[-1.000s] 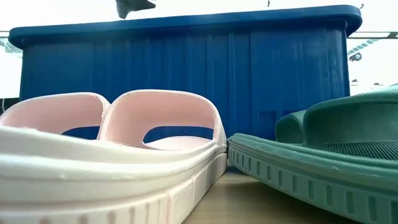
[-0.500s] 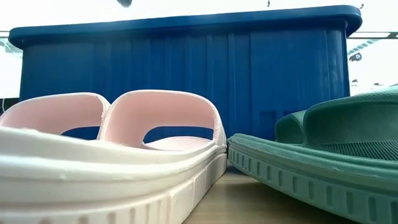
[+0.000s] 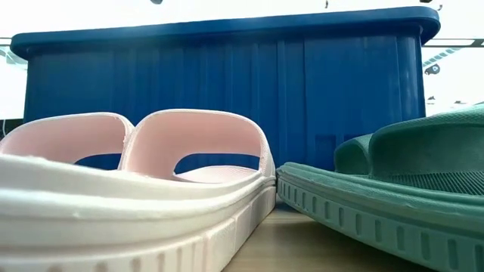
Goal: Pick and place slides into bin
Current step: Adjust the blue bin
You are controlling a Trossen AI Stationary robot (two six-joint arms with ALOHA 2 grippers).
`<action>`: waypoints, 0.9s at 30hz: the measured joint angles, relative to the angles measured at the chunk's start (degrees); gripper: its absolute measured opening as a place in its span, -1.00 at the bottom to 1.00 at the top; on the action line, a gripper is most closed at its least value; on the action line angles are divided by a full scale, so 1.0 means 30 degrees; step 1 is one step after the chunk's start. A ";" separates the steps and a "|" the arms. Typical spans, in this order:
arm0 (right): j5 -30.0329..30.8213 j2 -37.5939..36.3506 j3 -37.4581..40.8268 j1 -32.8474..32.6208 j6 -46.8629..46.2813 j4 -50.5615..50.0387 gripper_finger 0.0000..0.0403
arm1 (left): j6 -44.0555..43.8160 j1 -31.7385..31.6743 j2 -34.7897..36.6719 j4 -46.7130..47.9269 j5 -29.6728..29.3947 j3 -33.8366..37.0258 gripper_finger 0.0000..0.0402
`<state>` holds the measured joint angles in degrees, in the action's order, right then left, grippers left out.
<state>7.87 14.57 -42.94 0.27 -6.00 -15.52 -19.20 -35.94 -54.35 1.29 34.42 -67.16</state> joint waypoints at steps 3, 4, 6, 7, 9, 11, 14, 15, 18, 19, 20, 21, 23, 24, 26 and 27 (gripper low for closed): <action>-0.0061 -0.0654 0.0000 0.0000 -0.0007 -0.0566 -0.68 | -0.0022 -0.0005 -0.0112 -0.0178 -0.0222 0.0007 -0.16; -0.0061 -0.0815 0.0007 0.0000 -0.0007 -0.0883 -0.68 | -0.0031 0.0002 -0.0182 -0.0277 -0.0229 0.0007 -0.16; -0.0074 -0.0975 0.0022 0.0000 -0.0219 -0.1382 -0.68 | -0.0307 0.0101 -0.0347 -0.0316 -0.0242 0.0007 -0.16; -0.0083 -0.1037 0.0022 0.0000 -0.0437 -0.1662 -0.68 | -0.0492 0.0167 -0.0466 -0.0318 -0.0242 0.0007 -0.16; -0.0090 -0.1100 0.0029 0.0000 -0.0660 -0.2198 -0.69 | -0.0649 0.0305 -0.0699 -0.0286 -0.0253 0.0007 -0.16; -0.0089 -0.1135 0.0030 0.0000 -0.0787 -0.2676 -0.68 | -0.0816 0.0389 -0.0901 -0.0273 -0.0249 0.0015 -0.16; 0.0457 -0.1389 0.0108 0.0000 -0.0883 -0.2918 -0.69 | -0.1007 0.0390 -0.1172 -0.0286 -0.0264 0.0041 -0.16; 0.0764 -0.1469 0.0128 0.0000 -0.1024 -0.2922 -0.69 | -0.1118 0.0386 -0.1266 -0.0266 -0.0271 0.0079 -0.16; 0.0908 -0.1721 0.0164 0.0000 -0.1316 -0.3278 -0.71 | -0.1469 0.0371 -0.1364 0.0547 -0.0293 0.0112 -0.16; 0.0908 -0.1830 0.0160 0.0000 -0.1414 -0.3282 -0.71 | -0.1475 0.0266 -0.1238 0.1225 -0.0362 0.0109 -0.16; 0.0908 -0.1987 0.0160 0.0000 -0.1519 -0.3282 -0.71 | -0.1476 0.0116 -0.1103 0.2041 -0.0645 0.0097 -0.16; 0.0902 -0.2112 0.0160 0.0000 -0.1523 -0.3289 -0.71 | -0.1439 -0.0086 -0.0905 0.2790 -0.0948 0.0039 -0.16; 0.0908 -0.2289 0.0160 0.0000 -0.1513 -0.3311 -0.70 | -0.1067 -0.0439 -0.0441 0.3864 -0.1375 0.0029 -0.16; 0.0911 -0.2361 0.0167 0.0000 -0.1506 -0.3451 -0.70 | -0.0954 -0.0477 -0.0215 0.3958 -0.1502 0.0030 -0.16; 0.0908 -0.2461 0.0163 0.0000 -0.1406 -0.3565 -0.69 | -0.0939 -0.0481 0.0187 0.3935 -0.1484 0.0044 -0.16; 0.0915 -0.2483 0.0160 0.0003 -0.1362 -0.3648 -0.69 | -0.0904 -0.0446 0.0361 0.3931 -0.1459 0.0051 -0.16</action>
<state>10.61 7.12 -42.46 0.28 -10.09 -26.46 -21.91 -37.28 -53.26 13.08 30.04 -67.00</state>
